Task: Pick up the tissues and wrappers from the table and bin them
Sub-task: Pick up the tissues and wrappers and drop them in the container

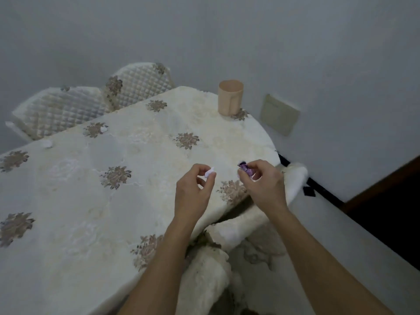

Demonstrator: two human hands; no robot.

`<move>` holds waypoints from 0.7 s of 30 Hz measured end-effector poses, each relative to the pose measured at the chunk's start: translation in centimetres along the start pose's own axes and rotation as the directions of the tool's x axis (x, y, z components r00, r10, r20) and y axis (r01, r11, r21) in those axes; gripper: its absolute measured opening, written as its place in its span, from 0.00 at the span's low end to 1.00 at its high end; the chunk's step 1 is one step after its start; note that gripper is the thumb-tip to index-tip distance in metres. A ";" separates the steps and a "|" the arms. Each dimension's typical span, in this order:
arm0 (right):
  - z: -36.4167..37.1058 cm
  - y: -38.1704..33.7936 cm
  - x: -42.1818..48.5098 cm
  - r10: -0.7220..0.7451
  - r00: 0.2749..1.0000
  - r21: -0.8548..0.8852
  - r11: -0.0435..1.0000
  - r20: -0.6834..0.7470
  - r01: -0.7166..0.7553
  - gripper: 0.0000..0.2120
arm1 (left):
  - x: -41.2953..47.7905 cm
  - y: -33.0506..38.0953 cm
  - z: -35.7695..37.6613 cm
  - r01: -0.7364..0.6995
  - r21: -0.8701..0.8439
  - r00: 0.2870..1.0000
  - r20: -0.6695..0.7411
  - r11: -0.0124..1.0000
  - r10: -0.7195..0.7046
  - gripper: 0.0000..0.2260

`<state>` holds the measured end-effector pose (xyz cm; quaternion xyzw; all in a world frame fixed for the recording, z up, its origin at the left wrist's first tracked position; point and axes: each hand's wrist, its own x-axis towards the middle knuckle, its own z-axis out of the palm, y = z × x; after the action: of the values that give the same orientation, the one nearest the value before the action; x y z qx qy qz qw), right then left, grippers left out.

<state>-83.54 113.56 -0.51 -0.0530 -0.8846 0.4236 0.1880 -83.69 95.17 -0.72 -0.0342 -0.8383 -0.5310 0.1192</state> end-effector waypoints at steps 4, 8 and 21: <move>-4.9 2.4 -2.9 0.100 0.985 -0.050 0.993 -0.139 -0.108 0.06 | -1.5 2.1 3.7 -0.080 -0.037 0.986 0.145 0.996 0.085 0.03; -9.0 4.6 -5.2 0.170 0.948 -0.077 0.977 -0.270 -0.197 0.06 | -2.7 4.2 7.6 -0.160 -0.076 0.949 0.262 0.984 0.174 0.04; -18.3 13.3 -7.0 0.273 0.841 -0.076 0.935 -0.467 -0.345 0.06 | -3.5 9.3 20.8 -0.287 -0.156 0.830 0.452 0.945 0.326 0.02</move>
<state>-71.07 133.61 -2.28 -0.3062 -0.8273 0.3535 0.3113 -81.97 118.12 -1.77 -0.3014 -0.8029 -0.5143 -0.0065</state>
